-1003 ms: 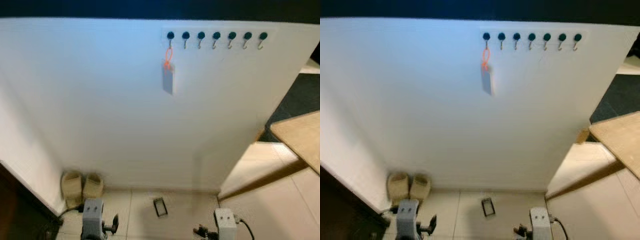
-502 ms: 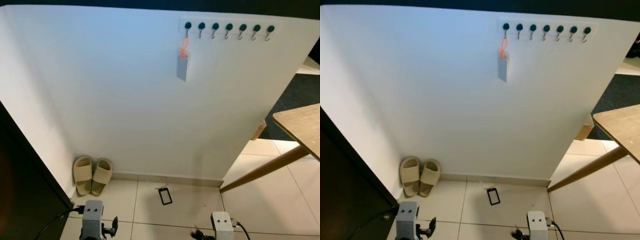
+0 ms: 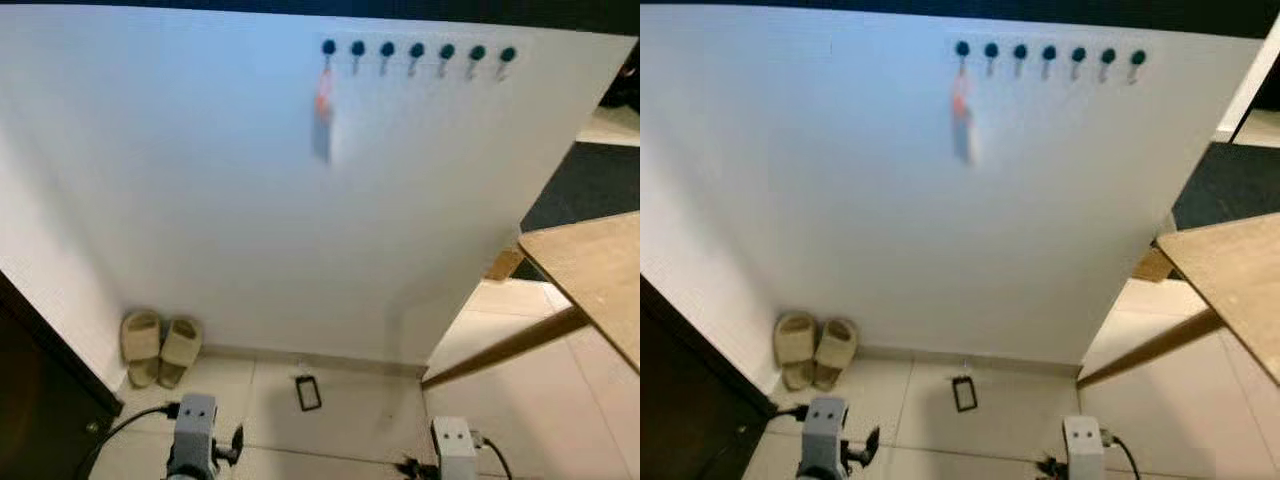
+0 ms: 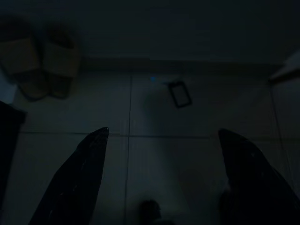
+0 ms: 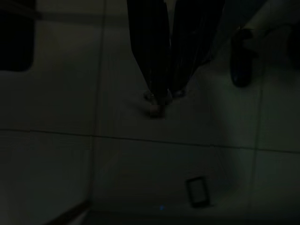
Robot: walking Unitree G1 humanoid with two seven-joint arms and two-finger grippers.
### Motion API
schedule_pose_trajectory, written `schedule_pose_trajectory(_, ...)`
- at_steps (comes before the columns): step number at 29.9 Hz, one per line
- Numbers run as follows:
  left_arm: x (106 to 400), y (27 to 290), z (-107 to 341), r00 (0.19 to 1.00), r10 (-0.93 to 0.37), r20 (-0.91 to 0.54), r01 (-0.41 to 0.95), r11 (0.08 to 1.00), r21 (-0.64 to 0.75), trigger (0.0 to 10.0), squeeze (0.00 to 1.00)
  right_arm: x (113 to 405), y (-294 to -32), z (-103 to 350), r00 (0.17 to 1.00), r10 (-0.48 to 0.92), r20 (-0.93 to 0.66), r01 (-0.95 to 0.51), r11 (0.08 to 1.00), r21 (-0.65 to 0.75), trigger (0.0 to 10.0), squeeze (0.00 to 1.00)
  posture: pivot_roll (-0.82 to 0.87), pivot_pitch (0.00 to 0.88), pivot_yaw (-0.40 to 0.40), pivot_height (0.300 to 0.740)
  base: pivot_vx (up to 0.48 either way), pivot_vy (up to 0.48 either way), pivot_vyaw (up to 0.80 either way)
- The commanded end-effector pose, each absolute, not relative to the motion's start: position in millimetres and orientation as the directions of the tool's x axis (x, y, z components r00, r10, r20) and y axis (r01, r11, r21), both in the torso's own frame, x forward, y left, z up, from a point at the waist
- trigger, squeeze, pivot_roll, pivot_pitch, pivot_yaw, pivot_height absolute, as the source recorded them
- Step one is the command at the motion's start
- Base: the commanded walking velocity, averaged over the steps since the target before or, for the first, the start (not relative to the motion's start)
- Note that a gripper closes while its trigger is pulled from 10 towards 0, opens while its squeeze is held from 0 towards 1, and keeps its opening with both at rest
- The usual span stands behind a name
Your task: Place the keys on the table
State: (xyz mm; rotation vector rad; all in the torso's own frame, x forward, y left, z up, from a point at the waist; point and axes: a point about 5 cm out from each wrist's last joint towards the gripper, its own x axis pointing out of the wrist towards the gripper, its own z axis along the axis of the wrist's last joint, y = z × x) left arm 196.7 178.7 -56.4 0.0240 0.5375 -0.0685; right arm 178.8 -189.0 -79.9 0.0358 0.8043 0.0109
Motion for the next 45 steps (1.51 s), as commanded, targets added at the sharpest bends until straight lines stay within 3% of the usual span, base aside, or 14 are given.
schedule_pose_trajectory(1, 189.2, 182.2, -60.6, 0.845, -0.046, -0.532, 0.062, 0.998, 0.012, 10.0, 0.00, 175.0, -185.0, -82.4, 0.683, 0.036, -0.730, -0.005, 0.999, 0.045, 10.0, 0.00, 0.06, 0.065, -0.039, 0.740, 0.000, 0.000, 0.00)
schedule_pose_trajectory(6, 189.9, 181.5, -60.3, 0.847, -0.046, -0.530, 0.060, 0.998, 0.009, 10.0, 0.00, 175.5, -185.4, -82.3, 0.681, 0.035, -0.732, -0.002, 0.999, 0.046, 10.0, 0.00, 0.06, 0.055, -0.042, 0.740, 0.000, 0.000, -0.14)
schedule_pose_trajectory(45, 203.5, 190.5, -51.9, 0.875, -0.005, -0.485, 0.004, 1.000, -0.003, 10.0, 0.00, 189.4, -183.0, -76.3, 0.700, 0.043, -0.713, -0.015, 0.999, 0.045, 10.0, 0.00, 0.04, 0.045, -0.022, 0.740, 0.000, 0.000, -0.80)
